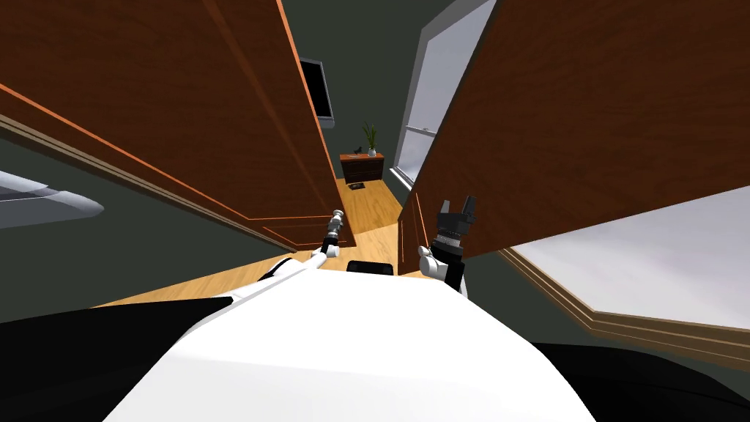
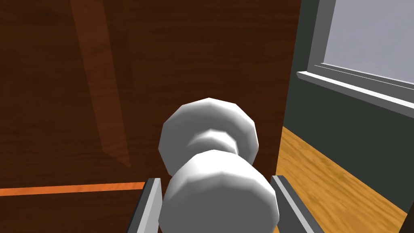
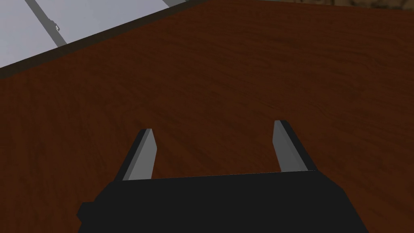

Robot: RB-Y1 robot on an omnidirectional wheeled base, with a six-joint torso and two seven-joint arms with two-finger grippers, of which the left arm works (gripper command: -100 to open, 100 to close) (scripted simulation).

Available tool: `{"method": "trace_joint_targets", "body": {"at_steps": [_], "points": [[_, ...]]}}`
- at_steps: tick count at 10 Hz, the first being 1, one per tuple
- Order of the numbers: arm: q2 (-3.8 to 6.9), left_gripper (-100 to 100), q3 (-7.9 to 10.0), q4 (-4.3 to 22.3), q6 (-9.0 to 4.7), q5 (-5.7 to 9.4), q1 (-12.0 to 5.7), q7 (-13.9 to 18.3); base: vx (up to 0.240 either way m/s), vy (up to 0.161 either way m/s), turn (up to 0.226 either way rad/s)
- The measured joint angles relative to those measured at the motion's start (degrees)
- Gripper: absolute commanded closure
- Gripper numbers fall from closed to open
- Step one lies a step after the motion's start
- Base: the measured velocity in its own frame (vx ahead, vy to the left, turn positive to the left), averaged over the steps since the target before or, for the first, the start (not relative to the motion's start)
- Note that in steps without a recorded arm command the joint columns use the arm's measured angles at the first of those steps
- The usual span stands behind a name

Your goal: Pull the door open

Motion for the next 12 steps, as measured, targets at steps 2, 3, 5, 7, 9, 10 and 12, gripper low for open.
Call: {"method": "trace_joint_targets", "body": {"at_steps": [2, 3, 5, 7, 9, 10, 12], "points": [[0.59, 100, -0.18, -0.47, -0.14, -0.1, 0.39, 0.6, -0.165, -0.018, -0.091], [1.18, 100, -0.21, -2.69, 0.91, -0.07, 1.97, 0.41, -0.135, -0.037, -0.024], [1.15, 100, -0.5, 0.34, -0.04, -0.2, 1.16, 1.49, -0.088, -0.036, -0.079], [2.45, 100, -0.81, 1.95, -1.51, -0.34, 0.91, 3.36, -0.12, -0.024, -0.131], [4.44, 100, -1.35, 0.77, -1.66, -0.63, 1.97, 4.97, -0.129, -0.027, -0.115], [5.22, 100, -1.67, 0.6, -1.82, -0.78, 2.52, 5.93, -0.091, -0.006, -0.056], [6.54, 100, -2.45, 1.33, -2.72, -1.18, 3.18, 8.04, -0.083, 0.008, -0.094]]}}
